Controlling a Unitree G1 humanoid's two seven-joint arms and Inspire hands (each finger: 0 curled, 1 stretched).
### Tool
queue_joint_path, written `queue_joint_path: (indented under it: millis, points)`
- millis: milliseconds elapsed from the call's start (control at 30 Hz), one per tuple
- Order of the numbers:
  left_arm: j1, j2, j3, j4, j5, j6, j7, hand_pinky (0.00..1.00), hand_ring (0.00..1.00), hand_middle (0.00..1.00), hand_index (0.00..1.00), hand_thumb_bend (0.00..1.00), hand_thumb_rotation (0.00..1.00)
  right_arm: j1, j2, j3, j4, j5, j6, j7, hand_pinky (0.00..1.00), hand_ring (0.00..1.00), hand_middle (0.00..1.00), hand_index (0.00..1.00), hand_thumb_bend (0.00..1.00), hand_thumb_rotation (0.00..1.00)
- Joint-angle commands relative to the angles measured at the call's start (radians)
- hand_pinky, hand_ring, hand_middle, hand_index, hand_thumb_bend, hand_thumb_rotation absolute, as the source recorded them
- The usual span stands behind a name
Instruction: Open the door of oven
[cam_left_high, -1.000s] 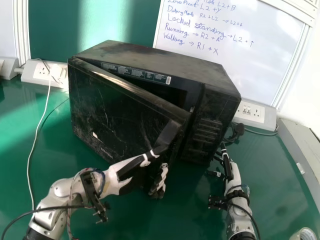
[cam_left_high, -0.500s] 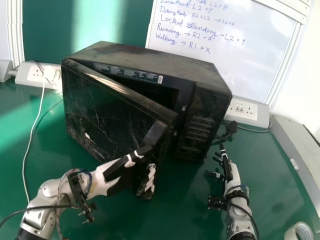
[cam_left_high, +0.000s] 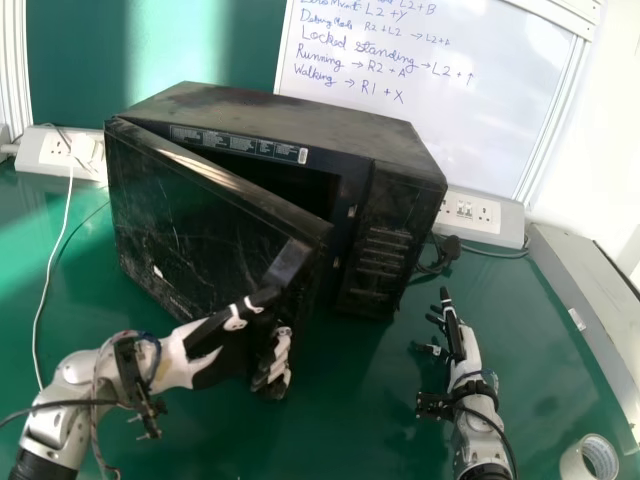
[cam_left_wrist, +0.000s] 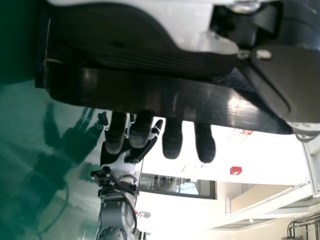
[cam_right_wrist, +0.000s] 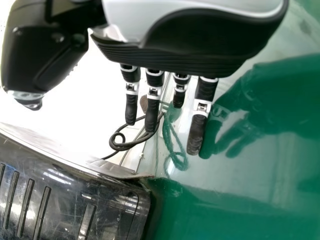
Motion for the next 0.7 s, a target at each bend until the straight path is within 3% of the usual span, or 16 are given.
queue_joint_path:
  millis: [0,233,333,433,567,667]
  points:
    - [0.0,-0.023,0.116,0.008,-0.214,0.044,-0.005,0.0,0.01,0.06,0.08,0.71,0.79,0.02,0.003,-0.011,0.027,0.004,0.034,-0.007,0.56,0.68,0.81,0.82,0.92,0.95]
    - [0.062,0.015,0.122,-0.089,-0.218,0.073,-0.039,0.0,0.01,0.05,0.07,0.72,0.8,0.017,-0.001,-0.01,0.028,-0.001,0.036,-0.007,0.55,0.68,0.81,0.82,0.96,0.96]
    - [0.067,0.019,0.137,-0.105,-0.249,0.116,-0.032,0.0,0.0,0.04,0.06,0.76,0.76,0.015,-0.002,-0.009,0.028,-0.002,0.037,-0.007,0.56,0.68,0.81,0.82,0.91,0.95]
    - [0.075,0.014,0.15,-0.096,-0.263,0.086,-0.048,0.0,0.0,0.04,0.07,0.76,0.75,0.016,-0.003,-0.003,0.027,-0.01,0.029,-0.008,0.56,0.68,0.81,0.82,0.9,0.96]
    - [0.088,0.023,0.158,-0.09,-0.27,0.072,-0.075,0.0,0.0,0.04,0.09,0.75,0.72,0.015,-0.003,-0.01,0.027,-0.003,0.032,-0.005,0.55,0.67,0.8,0.81,0.96,0.97]
    - [0.104,0.024,0.17,-0.11,-0.249,0.034,-0.058,0.0,0.0,0.04,0.08,0.73,0.74,0.016,-0.005,-0.009,0.027,-0.004,0.03,-0.003,0.55,0.68,0.8,0.81,0.97,0.96]
